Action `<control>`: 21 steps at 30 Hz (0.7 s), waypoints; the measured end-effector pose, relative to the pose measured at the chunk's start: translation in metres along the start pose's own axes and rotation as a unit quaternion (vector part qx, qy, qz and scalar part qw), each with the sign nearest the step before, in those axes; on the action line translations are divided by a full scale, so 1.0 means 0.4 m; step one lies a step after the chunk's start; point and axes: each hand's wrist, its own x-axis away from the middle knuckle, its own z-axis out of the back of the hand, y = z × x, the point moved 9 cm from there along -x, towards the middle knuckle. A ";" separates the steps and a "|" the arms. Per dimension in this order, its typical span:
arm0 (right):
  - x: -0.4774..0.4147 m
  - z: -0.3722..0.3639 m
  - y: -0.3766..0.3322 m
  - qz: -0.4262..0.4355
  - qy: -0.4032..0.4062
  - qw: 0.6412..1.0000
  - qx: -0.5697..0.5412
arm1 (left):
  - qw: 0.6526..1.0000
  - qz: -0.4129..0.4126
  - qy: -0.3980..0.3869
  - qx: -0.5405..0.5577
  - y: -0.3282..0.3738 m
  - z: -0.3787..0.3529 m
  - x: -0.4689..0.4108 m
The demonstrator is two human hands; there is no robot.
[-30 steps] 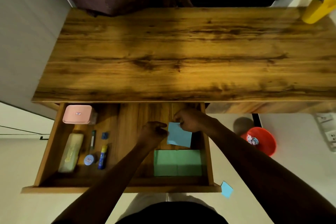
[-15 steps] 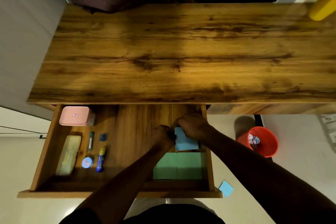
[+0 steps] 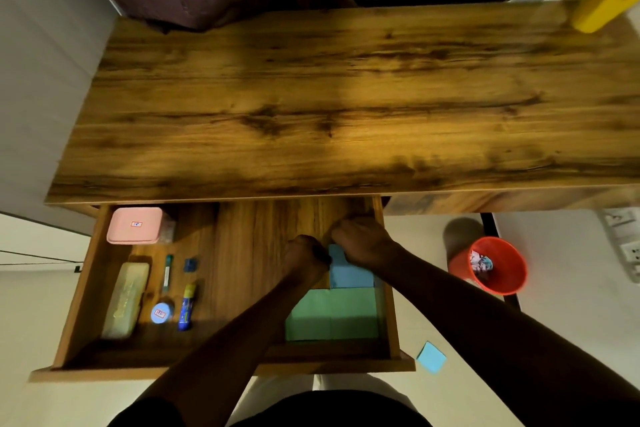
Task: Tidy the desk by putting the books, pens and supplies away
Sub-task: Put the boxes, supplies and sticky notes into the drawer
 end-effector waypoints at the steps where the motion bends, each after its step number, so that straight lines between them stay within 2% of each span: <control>1: 0.007 0.021 -0.002 -0.002 0.029 0.999 -0.024 | 1.000 -0.006 0.006 0.013 0.010 0.014 0.010; 4: 0.040 0.069 0.013 -0.065 0.063 0.992 -0.084 | 0.998 -0.054 0.021 0.024 0.053 0.057 0.043; 7: 0.104 0.094 0.045 -0.151 0.139 0.959 -0.196 | 0.992 -0.109 0.041 0.046 0.102 0.110 0.092; 12: 0.306 0.099 0.058 -0.250 0.290 0.847 -0.369 | 0.982 -0.168 0.009 0.088 0.155 0.135 0.159; 15: 0.440 0.063 0.034 -0.321 0.328 0.780 -0.426 | 0.968 -0.225 -0.027 0.104 0.198 0.128 0.216; 18: 0.579 0.008 0.007 -0.398 0.369 0.694 -0.473 | 0.947 -0.295 -0.077 0.104 0.270 0.086 0.290; 21: 0.695 -0.048 -0.039 -0.453 0.398 0.630 -0.490 | 0.932 -0.316 -0.142 0.100 0.324 0.018 0.351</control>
